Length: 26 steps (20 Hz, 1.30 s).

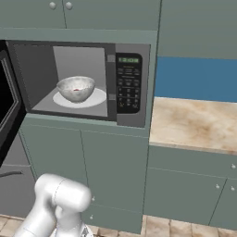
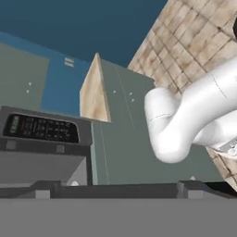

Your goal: Pick the bell pepper from the sink and place it in the bowl. Then pick the bowl and place it in the microwave. Then close the microwave door and press the start button.

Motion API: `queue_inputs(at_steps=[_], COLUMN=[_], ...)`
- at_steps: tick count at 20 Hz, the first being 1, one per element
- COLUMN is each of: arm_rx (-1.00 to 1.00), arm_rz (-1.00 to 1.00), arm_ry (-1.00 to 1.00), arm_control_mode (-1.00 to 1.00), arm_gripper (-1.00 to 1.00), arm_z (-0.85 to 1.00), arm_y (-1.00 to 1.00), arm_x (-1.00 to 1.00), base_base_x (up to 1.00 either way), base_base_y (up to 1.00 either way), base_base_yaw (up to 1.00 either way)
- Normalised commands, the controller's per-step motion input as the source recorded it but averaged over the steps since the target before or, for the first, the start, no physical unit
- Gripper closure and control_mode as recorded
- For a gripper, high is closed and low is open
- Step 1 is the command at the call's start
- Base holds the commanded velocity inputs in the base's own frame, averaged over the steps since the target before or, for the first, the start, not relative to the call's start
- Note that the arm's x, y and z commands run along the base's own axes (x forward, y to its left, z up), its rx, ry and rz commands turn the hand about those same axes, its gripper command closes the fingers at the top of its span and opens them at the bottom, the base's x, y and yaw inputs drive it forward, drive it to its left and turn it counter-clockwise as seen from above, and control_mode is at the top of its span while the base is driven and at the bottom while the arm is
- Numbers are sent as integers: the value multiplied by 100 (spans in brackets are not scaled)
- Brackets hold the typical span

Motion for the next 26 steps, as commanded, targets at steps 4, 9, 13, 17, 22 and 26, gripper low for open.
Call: queue_inputs(at_steps=[4, 9, 13, 17, 22, 26], arm_rx=[0, 0, 0, 0, 0, 0], arm_rz=[-14, -18, -16, -15, -12, -5], arm_ry=[-7, 0, 0, 0, 0, 0], arm_control_mode=[-100, -100, -100, -100, -100, -100], arm_gripper=[-100, -100, -100, -100, -100, -100], arm_z=[0, 0, 0, 0, 0, 0], arm_y=[-28, -39, -26, -28, -37, -42], arm_x=[75, 100, 100, 100, 100, 100], base_base_x=[0, 0, 0, 0, 0, 0], base_base_y=[0, 0, 0, 0, 0, 0], base_base_yaw=[0, 0, 0, 0, 0, 0])
